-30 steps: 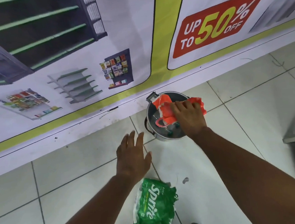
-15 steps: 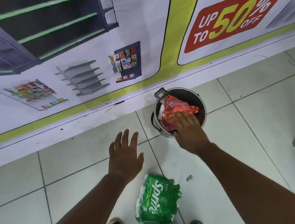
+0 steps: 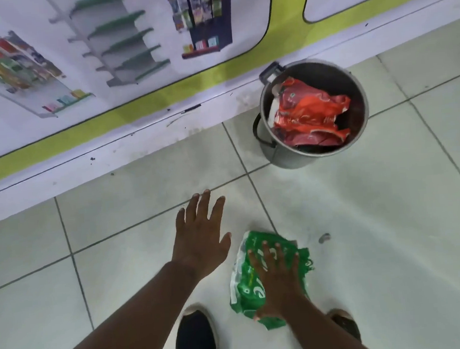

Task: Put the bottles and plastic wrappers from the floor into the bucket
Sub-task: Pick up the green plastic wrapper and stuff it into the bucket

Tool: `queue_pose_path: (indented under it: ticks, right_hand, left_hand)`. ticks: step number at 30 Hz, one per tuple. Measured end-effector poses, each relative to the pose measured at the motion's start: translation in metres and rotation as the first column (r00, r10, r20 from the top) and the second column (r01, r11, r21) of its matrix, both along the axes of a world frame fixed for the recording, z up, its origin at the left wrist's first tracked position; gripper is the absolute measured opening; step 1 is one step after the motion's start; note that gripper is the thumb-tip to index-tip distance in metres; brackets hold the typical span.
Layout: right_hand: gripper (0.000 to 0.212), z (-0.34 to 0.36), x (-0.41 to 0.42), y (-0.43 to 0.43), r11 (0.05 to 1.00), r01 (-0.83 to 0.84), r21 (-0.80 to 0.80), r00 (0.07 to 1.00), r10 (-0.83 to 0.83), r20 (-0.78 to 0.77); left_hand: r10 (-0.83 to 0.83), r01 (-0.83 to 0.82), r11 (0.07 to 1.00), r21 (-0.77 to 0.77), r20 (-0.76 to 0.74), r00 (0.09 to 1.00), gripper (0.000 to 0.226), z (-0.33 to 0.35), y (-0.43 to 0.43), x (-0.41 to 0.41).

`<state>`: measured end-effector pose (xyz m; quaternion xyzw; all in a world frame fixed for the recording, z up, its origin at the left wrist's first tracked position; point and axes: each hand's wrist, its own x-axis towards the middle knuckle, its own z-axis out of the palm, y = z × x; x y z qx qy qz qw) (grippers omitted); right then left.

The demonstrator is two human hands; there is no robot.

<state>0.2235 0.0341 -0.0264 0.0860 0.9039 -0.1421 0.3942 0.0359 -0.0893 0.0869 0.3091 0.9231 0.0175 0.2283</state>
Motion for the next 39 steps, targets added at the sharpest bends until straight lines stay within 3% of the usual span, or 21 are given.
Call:
queue_pose_path:
  ticks: [7,11,15,19,23,27,30,35,39]
  right_hand:
    - [0.134,-0.059,0.005,-0.023,0.992,0.068,0.109,0.997,-0.072,0.039]
    - [0.09,-0.055,0.003,-0.013,0.995,0.05,0.084,0.999,-0.051,0.012]
    - [0.073,-0.02,-0.009,0.019,0.995,0.096,0.031,0.995,-0.095,-0.017]
    - [0.069,0.062,-0.042,0.061,0.975,0.201,0.09,0.946,-0.17,-0.275]
    - [0.07,0.173,-0.09,0.121,0.916,0.397,0.064,0.79,-0.305,-0.532]
    - [0.061,0.244,-0.157,0.18,0.874,0.483,0.051,0.65,-0.319,-0.69]
    - [0.054,0.261,-0.208,0.212,0.913,0.378,0.155,0.708,-0.177,-0.684]
    - [0.037,0.225,-0.256,0.231,0.922,0.117,0.369,0.844,0.104,-0.527]
    - [0.047,0.176,-0.264,0.225,0.889,-0.012,0.457,0.915,0.194,-0.354]
  left_hand:
    - [-0.028,0.03,0.999,-0.038,0.047,0.998,0.081,-0.064,-0.044,0.02]
    - [-0.025,0.029,0.998,-0.057,0.073,0.997,0.082,-0.069,-0.042,0.032]
    - [-0.054,0.057,0.998,-0.04,0.07,0.996,0.081,-0.043,-0.023,0.034]
    - [-0.014,0.015,1.0,-0.014,0.043,0.999,0.079,0.006,-0.007,0.018]
    - [0.017,-0.018,1.0,0.025,0.028,0.999,0.079,0.071,0.008,0.008]
    - [-0.02,0.021,0.999,0.037,-0.013,1.0,0.078,0.114,0.023,-0.001]
    - [-0.033,0.036,0.998,0.053,-0.054,0.998,0.078,0.13,0.036,-0.014]
    - [-0.049,0.057,0.995,0.083,-0.1,0.994,0.078,0.119,0.05,-0.036]
    - [-0.042,0.048,0.998,0.044,-0.117,0.992,0.078,0.097,0.05,-0.049]
